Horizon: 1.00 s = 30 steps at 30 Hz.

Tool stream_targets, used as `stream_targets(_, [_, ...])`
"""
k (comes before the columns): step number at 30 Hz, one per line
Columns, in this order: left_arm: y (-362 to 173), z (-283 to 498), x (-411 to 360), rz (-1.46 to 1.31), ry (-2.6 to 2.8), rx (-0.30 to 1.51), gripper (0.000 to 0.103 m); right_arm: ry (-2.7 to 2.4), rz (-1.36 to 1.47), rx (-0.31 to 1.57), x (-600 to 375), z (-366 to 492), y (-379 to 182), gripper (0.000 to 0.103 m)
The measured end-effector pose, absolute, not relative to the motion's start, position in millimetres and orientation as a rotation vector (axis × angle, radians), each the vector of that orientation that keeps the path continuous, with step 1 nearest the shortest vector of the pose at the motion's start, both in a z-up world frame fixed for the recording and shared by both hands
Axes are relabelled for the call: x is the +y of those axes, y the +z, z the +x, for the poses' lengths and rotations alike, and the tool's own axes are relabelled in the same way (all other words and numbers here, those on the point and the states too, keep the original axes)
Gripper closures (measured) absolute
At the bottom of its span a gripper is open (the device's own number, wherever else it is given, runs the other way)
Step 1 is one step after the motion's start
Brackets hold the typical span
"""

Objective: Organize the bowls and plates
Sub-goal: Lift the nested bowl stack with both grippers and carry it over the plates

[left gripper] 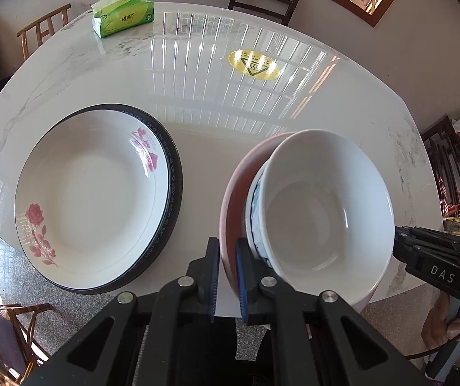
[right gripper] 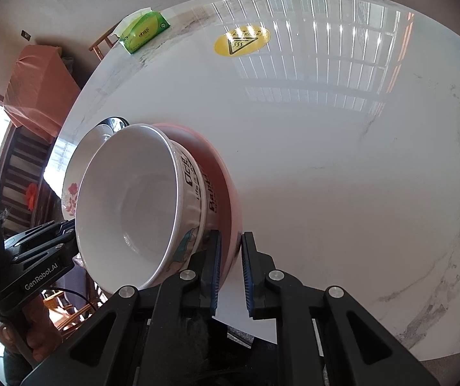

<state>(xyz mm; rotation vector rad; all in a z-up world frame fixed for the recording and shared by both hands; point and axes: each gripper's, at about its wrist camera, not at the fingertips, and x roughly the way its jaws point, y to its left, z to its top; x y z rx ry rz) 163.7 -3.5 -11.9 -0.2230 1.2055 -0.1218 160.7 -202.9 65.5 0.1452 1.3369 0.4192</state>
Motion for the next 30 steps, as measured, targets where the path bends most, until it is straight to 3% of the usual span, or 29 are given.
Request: stream_targets(30, [30.4,152.1,54.7,-0.296,-0.029,1.144,0.093,0.51,0.122,1.319,-143.9,175.1,93.1,0.09])
